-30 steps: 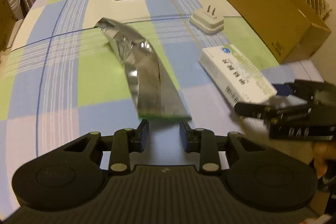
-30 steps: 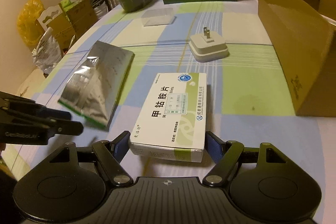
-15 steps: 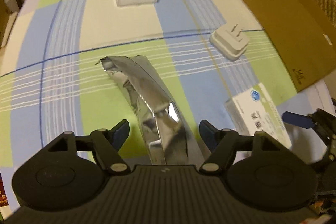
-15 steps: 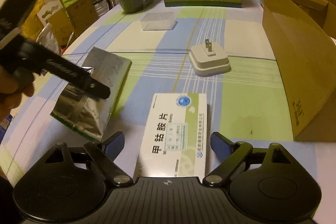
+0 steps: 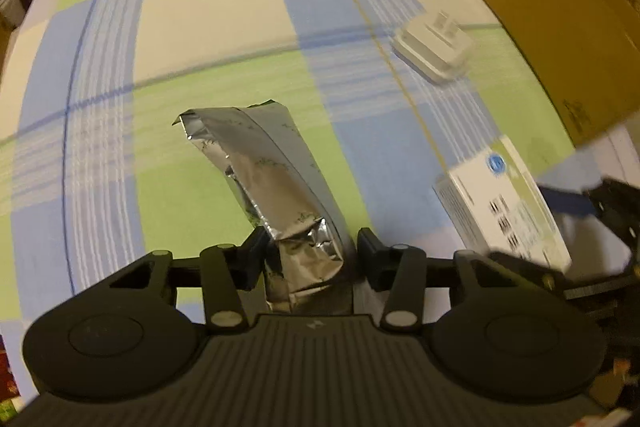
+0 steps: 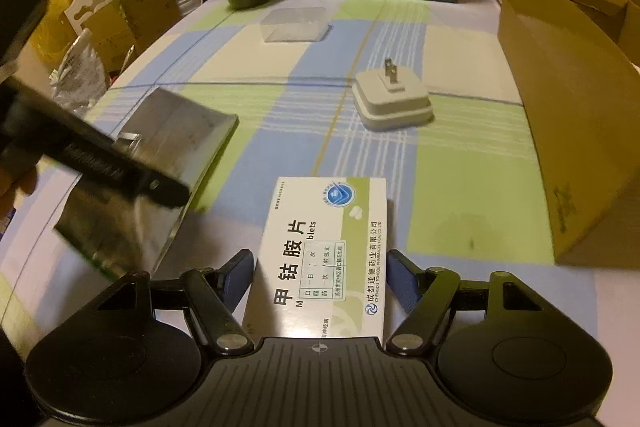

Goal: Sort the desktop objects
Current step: 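Lift the medicine box with the right gripper while the left gripper lifts the foil bag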

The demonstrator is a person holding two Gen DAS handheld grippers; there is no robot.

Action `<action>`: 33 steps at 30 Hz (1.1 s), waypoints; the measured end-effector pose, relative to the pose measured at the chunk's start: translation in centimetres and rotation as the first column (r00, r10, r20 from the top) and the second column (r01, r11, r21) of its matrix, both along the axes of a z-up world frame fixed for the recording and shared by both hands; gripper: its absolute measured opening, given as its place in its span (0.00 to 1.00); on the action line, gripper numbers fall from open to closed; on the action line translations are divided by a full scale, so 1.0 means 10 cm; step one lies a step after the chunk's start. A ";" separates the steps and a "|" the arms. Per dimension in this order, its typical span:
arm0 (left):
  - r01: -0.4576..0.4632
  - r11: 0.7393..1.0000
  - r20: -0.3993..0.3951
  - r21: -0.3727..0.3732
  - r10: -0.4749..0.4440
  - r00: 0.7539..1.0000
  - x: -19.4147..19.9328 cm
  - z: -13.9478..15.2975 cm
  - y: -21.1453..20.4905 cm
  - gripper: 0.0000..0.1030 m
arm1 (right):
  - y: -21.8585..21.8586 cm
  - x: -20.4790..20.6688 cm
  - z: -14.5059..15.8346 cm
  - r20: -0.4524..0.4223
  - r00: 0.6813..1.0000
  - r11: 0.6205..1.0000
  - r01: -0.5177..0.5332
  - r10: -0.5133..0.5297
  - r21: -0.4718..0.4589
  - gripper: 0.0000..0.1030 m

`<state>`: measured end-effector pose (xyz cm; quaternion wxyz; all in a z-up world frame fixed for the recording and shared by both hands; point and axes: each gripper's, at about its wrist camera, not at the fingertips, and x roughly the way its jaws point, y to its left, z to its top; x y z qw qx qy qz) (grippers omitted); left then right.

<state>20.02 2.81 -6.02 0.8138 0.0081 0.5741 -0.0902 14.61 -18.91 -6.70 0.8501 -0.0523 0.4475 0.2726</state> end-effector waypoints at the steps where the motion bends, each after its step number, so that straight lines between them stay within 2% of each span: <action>1: 0.008 1.000 -0.003 -0.007 -0.008 1.000 -0.07 0.01 -0.02 0.40 | -0.04 -0.05 0.01 -0.006 1.000 1.000 0.006 -0.006 0.000 0.67; 6: 0.040 0.997 -0.030 -0.068 -0.043 0.999 -0.42 0.10 -0.09 0.37 | -0.22 -0.29 0.04 -0.028 0.999 1.000 0.014 -0.014 0.005 0.67; 9: 0.010 0.997 -0.047 -0.081 -0.014 0.999 -0.47 0.13 -0.08 0.40 | -0.24 -0.37 0.03 -0.021 1.000 1.000 0.013 -0.013 0.000 0.67; 11: 0.004 0.998 -0.053 -0.063 -0.008 0.999 -0.45 0.12 -0.09 0.44 | -0.23 -0.38 0.03 -0.015 1.000 1.000 0.014 -0.014 -0.001 0.67; 18: -0.005 0.999 -0.116 -0.037 0.001 0.993 -0.27 -0.05 -0.15 0.46 | -0.17 -0.38 0.01 0.007 1.000 1.000 0.003 -0.003 -0.015 0.68; 22: 0.034 0.999 -0.105 0.019 -0.032 0.994 -0.27 -0.08 -0.24 0.47 | -0.15 -0.37 -0.05 -0.002 1.000 1.000 0.006 -0.006 -0.019 0.69; 26: 0.098 0.992 -0.084 0.078 -0.092 0.992 -0.34 -0.08 -0.34 0.39 | -0.13 -0.39 -0.09 0.005 1.000 0.999 -0.003 0.003 -0.039 0.69; 33: 0.095 0.993 -0.069 0.066 -0.090 0.994 -0.45 -0.06 -0.31 0.35 | -0.13 -0.44 -0.10 0.037 0.999 0.998 0.007 -0.004 -0.062 0.66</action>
